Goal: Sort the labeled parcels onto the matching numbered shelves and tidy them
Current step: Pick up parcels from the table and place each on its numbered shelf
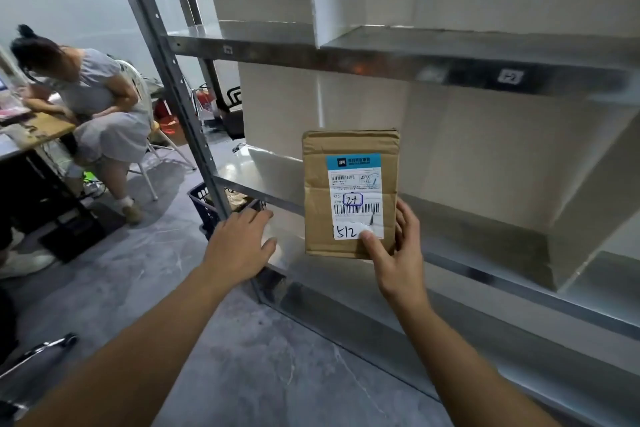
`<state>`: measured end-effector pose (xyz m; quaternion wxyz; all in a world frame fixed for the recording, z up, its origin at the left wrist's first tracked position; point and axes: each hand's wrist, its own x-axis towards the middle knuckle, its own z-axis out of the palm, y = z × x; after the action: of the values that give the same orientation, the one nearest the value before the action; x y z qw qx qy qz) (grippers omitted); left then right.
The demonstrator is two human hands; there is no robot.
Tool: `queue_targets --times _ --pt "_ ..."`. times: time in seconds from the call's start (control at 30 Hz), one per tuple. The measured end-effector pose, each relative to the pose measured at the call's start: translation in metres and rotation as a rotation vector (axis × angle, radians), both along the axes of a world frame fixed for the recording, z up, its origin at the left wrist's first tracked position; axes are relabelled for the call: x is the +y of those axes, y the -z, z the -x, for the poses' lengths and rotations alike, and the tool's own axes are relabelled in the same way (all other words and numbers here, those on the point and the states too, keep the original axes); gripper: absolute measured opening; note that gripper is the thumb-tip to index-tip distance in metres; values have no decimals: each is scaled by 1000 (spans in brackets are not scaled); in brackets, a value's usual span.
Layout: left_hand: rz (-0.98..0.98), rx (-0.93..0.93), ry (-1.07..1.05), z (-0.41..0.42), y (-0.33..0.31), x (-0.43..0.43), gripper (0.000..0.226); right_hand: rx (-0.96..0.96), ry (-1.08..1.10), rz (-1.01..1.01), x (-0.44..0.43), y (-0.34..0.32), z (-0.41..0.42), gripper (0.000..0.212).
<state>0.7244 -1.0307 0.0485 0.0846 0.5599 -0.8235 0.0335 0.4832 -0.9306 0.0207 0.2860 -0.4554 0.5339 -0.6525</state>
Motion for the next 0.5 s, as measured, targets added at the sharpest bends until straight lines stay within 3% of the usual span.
queue_targets --times 0.27,0.5 --pt "0 15 74 -105 -12 -86 49 -64 65 -22 -71 1 -113 66" --pt "-6 29 100 -156 -11 -145 46 -39 88 -53 -143 -5 -163 67"
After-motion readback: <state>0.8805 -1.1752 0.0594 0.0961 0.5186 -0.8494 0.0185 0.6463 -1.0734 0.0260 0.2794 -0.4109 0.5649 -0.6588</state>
